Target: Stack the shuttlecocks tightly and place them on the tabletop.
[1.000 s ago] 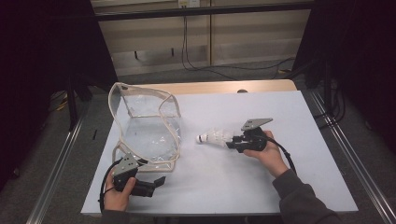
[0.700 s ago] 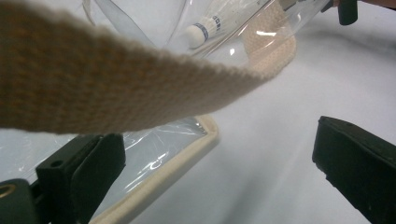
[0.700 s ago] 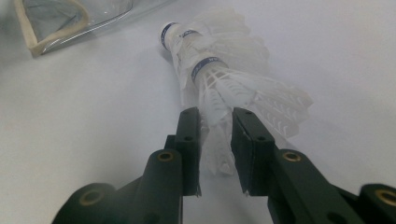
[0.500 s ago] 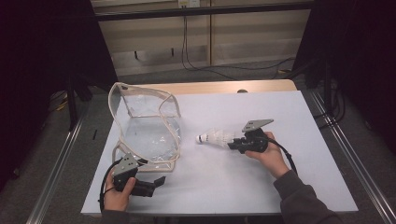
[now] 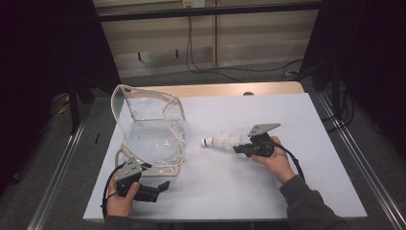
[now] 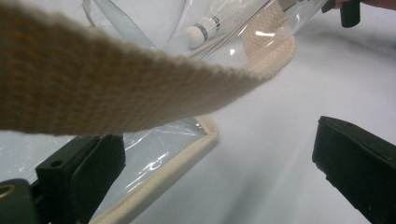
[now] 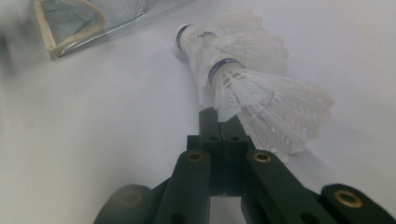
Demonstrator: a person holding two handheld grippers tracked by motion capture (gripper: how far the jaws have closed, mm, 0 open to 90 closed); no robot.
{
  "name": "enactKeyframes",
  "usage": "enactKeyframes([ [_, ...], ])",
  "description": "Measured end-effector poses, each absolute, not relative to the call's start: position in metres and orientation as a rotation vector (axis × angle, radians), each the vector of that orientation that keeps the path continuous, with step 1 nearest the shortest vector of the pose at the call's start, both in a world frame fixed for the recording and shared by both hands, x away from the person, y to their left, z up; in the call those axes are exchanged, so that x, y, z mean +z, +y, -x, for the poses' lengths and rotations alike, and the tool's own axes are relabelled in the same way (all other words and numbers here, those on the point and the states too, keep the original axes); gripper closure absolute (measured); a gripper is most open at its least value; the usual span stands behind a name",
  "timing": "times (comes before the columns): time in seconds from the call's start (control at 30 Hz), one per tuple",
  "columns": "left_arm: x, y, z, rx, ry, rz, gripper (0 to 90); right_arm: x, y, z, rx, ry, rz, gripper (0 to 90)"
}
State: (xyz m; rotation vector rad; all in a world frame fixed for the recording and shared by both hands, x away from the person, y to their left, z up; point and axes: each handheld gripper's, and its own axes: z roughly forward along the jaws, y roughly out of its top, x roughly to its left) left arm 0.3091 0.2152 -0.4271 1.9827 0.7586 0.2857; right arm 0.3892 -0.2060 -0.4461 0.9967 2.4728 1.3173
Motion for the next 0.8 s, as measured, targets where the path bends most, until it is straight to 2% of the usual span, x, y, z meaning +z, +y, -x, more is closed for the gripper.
enactKeyframes([
  [0.8,-0.4272,0.2152,-0.3092,0.286,0.758,-1.982,2.6,-0.4444,-0.2038,-0.3911,1.355,2.409,-1.017,90.0],
])
